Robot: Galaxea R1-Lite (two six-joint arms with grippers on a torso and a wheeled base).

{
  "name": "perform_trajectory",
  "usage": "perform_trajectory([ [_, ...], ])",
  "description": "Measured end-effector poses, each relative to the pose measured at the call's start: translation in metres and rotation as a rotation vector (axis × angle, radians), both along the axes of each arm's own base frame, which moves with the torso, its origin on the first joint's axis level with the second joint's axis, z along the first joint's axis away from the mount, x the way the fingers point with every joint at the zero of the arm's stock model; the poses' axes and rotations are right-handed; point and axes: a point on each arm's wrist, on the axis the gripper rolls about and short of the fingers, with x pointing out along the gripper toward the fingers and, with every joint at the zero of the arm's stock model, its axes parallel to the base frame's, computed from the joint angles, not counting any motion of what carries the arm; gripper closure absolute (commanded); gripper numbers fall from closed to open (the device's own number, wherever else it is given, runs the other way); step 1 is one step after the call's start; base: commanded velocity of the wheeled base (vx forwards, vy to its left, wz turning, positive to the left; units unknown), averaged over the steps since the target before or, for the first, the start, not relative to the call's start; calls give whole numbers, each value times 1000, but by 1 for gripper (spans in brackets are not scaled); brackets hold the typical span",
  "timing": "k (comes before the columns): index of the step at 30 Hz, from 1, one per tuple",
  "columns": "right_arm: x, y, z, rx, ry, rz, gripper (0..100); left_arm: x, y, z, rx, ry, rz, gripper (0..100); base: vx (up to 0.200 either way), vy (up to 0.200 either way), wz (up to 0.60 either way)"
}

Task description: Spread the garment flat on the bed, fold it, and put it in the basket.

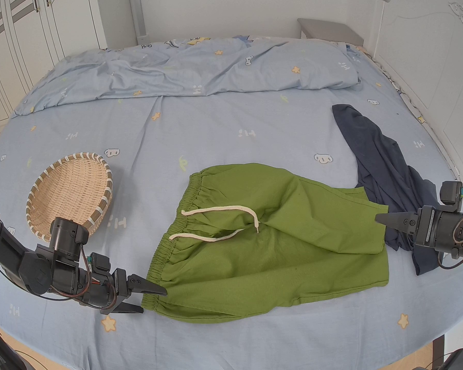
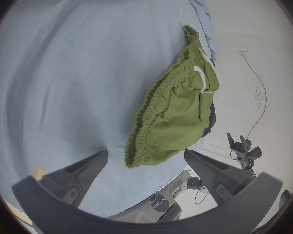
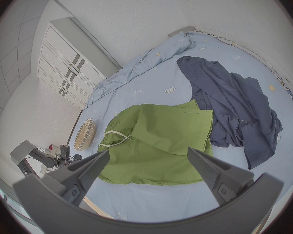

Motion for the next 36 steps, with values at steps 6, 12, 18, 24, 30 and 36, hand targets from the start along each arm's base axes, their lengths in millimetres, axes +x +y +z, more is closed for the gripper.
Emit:
perform_trajectory([
  [6,1,-1,0,1,-5,-5,0,9,-5,-2,-17,-39,2,0,0,0,0],
  [12,1,-1,0,2,-7,-7,0,16,-7,-8,-33,-50,23,100,0,0,0],
  [18,2,-2,-1,-1,0,-10,0,16,-7,-12,-32,-37,24,100,0,0,0],
  [24,3,-4,-8,4,36,-2,0,13,2,-12,-37,-31,53,100,0,0,0],
  [30,6,-12,-19,81,141,97,0,4,25,-6,-123,-42,78,100,0,0,0],
  [36,12,-29,-46,142,262,192,0,-12,51,0,-192,-86,100,100,0,0,0],
])
